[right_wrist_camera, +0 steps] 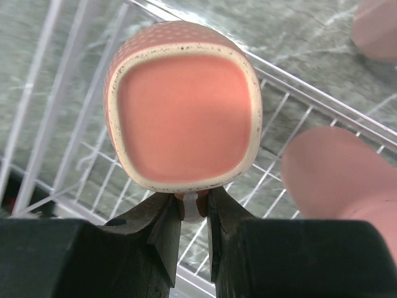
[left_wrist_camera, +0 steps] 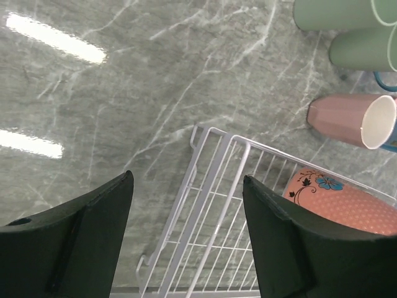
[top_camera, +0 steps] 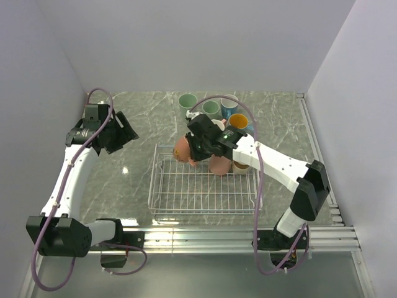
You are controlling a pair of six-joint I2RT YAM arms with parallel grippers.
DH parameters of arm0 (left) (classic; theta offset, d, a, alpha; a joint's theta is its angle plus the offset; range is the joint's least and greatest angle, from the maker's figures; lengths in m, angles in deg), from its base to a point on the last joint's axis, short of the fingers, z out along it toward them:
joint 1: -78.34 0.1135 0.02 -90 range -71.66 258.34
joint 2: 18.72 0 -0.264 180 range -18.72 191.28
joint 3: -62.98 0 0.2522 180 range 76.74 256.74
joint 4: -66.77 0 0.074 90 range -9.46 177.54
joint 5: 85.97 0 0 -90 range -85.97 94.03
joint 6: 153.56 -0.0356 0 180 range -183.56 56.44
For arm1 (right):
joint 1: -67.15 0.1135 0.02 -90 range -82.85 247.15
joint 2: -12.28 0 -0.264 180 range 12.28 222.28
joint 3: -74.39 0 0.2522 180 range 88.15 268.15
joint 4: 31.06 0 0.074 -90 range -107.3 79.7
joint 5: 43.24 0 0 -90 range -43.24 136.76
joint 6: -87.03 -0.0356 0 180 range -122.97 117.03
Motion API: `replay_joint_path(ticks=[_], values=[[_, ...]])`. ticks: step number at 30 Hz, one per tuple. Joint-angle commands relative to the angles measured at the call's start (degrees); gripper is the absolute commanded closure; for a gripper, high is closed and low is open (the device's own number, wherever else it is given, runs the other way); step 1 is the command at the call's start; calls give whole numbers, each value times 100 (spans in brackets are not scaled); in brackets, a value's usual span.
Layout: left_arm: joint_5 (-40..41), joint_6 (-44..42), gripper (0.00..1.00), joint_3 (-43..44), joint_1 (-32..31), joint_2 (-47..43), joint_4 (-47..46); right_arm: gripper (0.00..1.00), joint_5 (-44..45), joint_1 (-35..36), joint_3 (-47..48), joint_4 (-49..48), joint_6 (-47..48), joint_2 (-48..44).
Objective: Load the cups into the dish rack
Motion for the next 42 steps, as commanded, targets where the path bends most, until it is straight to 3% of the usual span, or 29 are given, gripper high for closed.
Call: replay_joint_path(ticks=[1, 9, 18, 25, 35, 42], values=[[254, -230, 24, 166, 52, -142, 112, 100, 381, 46, 318, -233, 154, -55], [386, -555, 20, 122, 219, -336, 156, 100, 548, 107, 152, -294, 206, 226], [43, -661, 22, 8, 729, -336, 174, 100, 785, 107, 20, -355, 215, 411], [-36, -635, 24, -63, 782, -415, 209, 100, 1199, 142, -103, -92, 286, 385], [-291, -503, 25, -116, 782, -301, 86, 100, 1418, 300, -1017, -153, 13, -55], [-432, -546, 27, -28, 791, -169, 86, 100, 1506, 300, -886, -48, -92, 77]])
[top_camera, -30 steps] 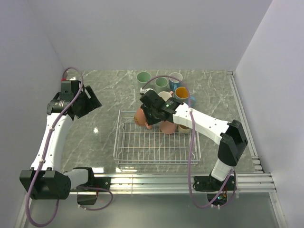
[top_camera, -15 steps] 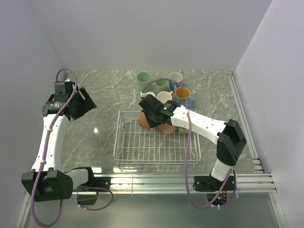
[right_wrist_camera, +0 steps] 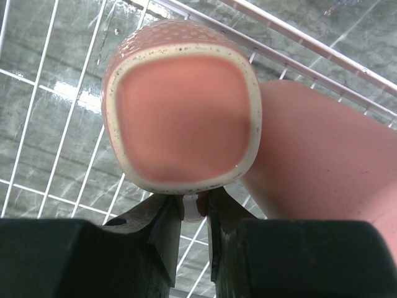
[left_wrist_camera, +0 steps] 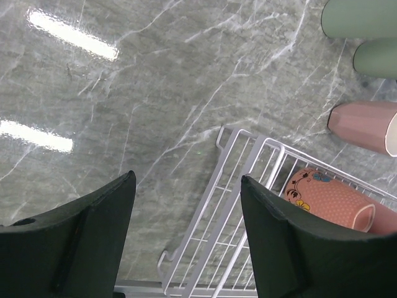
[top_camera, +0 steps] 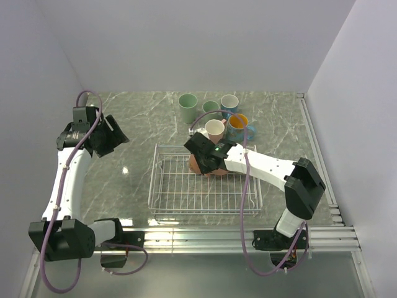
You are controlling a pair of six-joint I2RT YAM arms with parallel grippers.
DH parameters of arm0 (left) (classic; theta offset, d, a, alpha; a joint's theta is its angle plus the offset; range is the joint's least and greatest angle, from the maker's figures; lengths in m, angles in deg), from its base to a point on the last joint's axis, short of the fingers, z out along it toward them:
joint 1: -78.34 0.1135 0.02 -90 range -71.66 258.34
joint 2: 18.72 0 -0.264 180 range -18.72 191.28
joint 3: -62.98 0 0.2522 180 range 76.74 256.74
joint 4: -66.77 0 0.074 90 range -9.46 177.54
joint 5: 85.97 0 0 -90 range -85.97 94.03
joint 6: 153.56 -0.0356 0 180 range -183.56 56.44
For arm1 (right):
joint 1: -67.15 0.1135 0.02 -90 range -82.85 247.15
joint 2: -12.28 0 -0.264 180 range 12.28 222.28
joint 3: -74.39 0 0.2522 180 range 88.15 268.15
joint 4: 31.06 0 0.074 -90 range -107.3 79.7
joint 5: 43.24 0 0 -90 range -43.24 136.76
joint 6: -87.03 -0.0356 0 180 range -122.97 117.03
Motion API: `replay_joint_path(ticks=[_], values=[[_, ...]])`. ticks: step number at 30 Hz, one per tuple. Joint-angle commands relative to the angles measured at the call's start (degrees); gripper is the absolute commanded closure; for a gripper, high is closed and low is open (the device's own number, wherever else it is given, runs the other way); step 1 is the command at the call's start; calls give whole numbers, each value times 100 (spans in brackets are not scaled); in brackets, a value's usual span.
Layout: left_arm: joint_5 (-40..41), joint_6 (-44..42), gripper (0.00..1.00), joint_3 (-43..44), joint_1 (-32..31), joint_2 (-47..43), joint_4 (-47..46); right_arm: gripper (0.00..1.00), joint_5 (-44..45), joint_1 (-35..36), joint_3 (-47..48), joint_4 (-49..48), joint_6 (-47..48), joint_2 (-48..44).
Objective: Load the cups into the dish rack
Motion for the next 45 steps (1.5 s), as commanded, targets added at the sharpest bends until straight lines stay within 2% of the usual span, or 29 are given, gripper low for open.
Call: replay_joint_path(ticks=[1, 2, 3, 5, 6, 9, 10, 11, 16, 26, 32, 34, 38, 45], values=[[-145, -48, 27, 92, 21, 23, -130, 100, 243, 29, 159, -24, -175, -133], [-119, -57, 27, 84, 21, 32, -130, 100, 261, 47, 194, 12, -219, -107], [-110, -83, 27, 66, 30, 6, -139, 81, 278, 47, 195, 64, -237, -106], [-84, -101, 27, 22, 21, 6, -148, 59, 313, 56, 133, 56, -289, -168], [-75, -127, 27, 5, 30, -3, -148, 42, 322, 64, 116, 82, -307, -194], [4, -171, 27, -4, 30, -12, -148, 25, 322, 73, 98, 109, -351, -317], [30, -189, 27, 4, 21, -12, -139, 23, 305, 65, 124, 135, -343, -352], [30, -206, 27, 31, 21, -12, -130, 15, 279, 82, 194, 161, -343, -405], [101, -259, 26, 206, 30, 59, -95, 14, 252, 108, 659, 477, -351, -554], [-12, -391, 29, 768, -14, 480, -148, 13, 366, 135, 2206, 1277, -307, -1020], [-567, -93, 31, 1339, -66, 1016, -481, 10, 577, 109, 2287, 1453, -263, -1354], [-550, 118, 32, 1559, -303, 1332, -543, 10, 560, 30, 2208, 1480, -272, -1398], [-286, 355, 35, 2613, -1101, 2157, -474, 10, 525, -137, 1962, 1533, -412, -1600], [-110, 496, 32, 4538, -1780, 4098, -368, 10, 428, -524, 1259, 1488, -685, -2303]])
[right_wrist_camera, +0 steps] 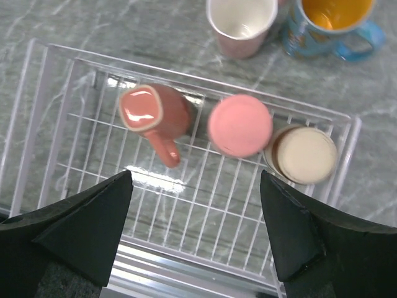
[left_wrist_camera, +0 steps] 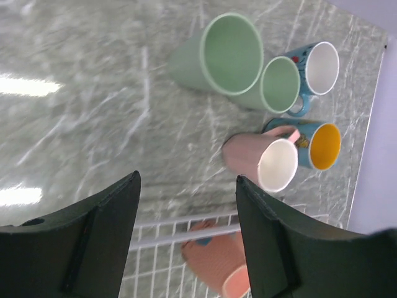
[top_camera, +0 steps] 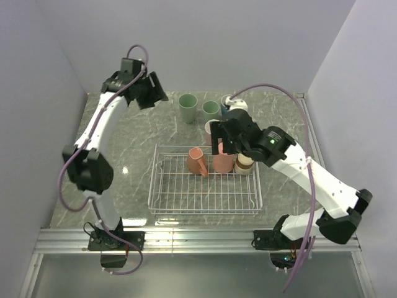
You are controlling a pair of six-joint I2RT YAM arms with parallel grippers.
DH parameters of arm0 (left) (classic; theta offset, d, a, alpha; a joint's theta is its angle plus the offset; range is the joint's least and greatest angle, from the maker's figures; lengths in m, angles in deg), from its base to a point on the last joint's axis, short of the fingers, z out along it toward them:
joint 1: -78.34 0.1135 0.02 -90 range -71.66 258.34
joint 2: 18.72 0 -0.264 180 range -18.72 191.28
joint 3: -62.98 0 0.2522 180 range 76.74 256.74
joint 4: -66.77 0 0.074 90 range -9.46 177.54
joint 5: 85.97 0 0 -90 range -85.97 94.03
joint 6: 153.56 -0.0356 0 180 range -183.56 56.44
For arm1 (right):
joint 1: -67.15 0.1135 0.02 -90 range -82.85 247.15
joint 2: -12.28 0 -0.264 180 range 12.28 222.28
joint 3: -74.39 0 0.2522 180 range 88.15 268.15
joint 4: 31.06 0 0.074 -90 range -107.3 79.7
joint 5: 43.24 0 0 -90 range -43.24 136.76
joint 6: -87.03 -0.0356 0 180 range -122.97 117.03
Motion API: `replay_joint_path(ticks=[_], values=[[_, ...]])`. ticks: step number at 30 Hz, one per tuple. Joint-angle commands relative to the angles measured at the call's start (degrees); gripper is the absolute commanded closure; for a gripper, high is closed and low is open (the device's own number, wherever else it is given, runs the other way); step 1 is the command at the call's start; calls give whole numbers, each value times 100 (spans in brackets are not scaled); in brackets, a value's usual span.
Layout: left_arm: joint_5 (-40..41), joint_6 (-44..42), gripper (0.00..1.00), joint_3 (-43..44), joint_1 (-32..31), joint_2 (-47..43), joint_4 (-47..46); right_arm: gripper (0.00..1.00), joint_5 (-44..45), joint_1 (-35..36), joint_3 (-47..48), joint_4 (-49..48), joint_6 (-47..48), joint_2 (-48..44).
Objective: Load the cups into the dish rack
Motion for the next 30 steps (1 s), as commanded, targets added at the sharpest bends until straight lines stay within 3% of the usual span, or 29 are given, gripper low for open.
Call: replay_joint_path(ticks=[1, 11, 18, 22, 27, 28, 30], values=[[122, 151, 32, 1069, -187, 739, -42, 10, 76, -155, -356, 83, -296, -655], [262, 37, 30, 2663, -653, 2568, -350, 10, 199, -278, -1465, 531, -1078, -1843], [420, -174, 32, 2848, -785, 3165, -720, 10, 243, -340, -1545, 804, -1079, -1931], [824, -200, 42, 2814, -794, 3299, -517, 10, 190, -375, -1300, 769, -834, -1634], [868, -376, 80, 2374, -785, 3176, -640, 10, 76, -427, -1027, 532, -473, -1185], [877, -394, 96, 2400, -776, 3184, -553, 10, 41, -419, -922, 506, -377, -1027], [895, -429, 100, 2427, -750, 3106, -473, 11, 6, -428, -790, 453, -315, -886]])
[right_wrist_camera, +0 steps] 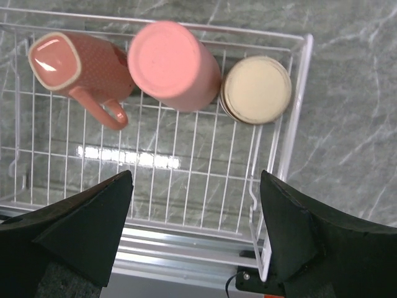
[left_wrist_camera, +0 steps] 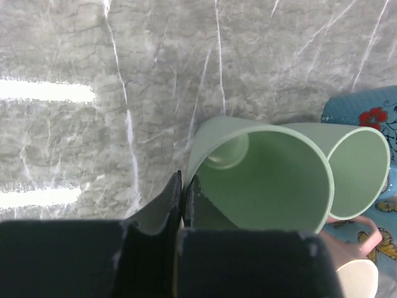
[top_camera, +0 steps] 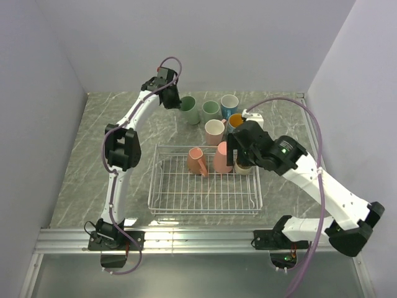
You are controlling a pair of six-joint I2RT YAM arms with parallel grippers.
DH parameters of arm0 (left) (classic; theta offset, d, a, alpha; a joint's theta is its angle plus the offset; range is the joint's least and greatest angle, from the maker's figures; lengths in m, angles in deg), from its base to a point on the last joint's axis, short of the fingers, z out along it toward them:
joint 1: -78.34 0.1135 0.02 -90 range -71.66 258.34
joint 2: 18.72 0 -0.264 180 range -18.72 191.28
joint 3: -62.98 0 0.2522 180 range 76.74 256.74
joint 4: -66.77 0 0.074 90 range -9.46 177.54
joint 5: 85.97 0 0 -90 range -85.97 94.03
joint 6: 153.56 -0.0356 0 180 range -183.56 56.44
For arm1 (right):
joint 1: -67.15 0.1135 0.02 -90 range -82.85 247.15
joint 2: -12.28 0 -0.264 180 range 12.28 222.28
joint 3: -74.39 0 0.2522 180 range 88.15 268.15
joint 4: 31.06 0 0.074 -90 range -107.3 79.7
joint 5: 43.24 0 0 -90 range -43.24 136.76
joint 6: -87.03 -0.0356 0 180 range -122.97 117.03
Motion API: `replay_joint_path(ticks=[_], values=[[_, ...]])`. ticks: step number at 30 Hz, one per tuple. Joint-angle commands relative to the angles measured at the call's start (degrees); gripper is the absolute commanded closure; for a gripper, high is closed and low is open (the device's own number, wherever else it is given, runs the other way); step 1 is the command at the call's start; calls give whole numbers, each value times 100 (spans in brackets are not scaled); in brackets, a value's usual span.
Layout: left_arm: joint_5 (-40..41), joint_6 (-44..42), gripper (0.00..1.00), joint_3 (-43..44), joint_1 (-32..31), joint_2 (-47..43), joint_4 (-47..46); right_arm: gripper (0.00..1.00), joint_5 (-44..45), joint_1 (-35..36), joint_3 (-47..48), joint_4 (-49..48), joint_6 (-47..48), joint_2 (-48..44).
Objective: Load the cups into the dish rack
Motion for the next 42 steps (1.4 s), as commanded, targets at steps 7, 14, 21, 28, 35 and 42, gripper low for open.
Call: replay_joint_path(ticks=[7, 14, 21, 28, 35, 42], values=[[-76, -112, 100, -1667, 575, -1720, -523, 10, -6, -78, 1034, -383, 603, 610], [-1560, 283, 100, -3839, 1584, -3872, -1454, 9, -987, -376, 1501, -953, 709, 725], [-3397, 538, 100, -5112, 1894, -5280, -1920, 1, -4274, -1238, 738, -2955, -71, 706], [-4716, 1915, 100, -6555, 2298, -6458, -2957, 0, -5409, -1379, 377, -4275, -881, 935], [-5420, 3209, 100, -7663, 2298, -7135, -4644, 0, -6061, -1396, -159, -5717, -1883, 1234], [-5780, 4308, 100, -8313, 2307, -7417, -5901, 0, -6035, -1379, -309, -6078, -2086, 1410]])
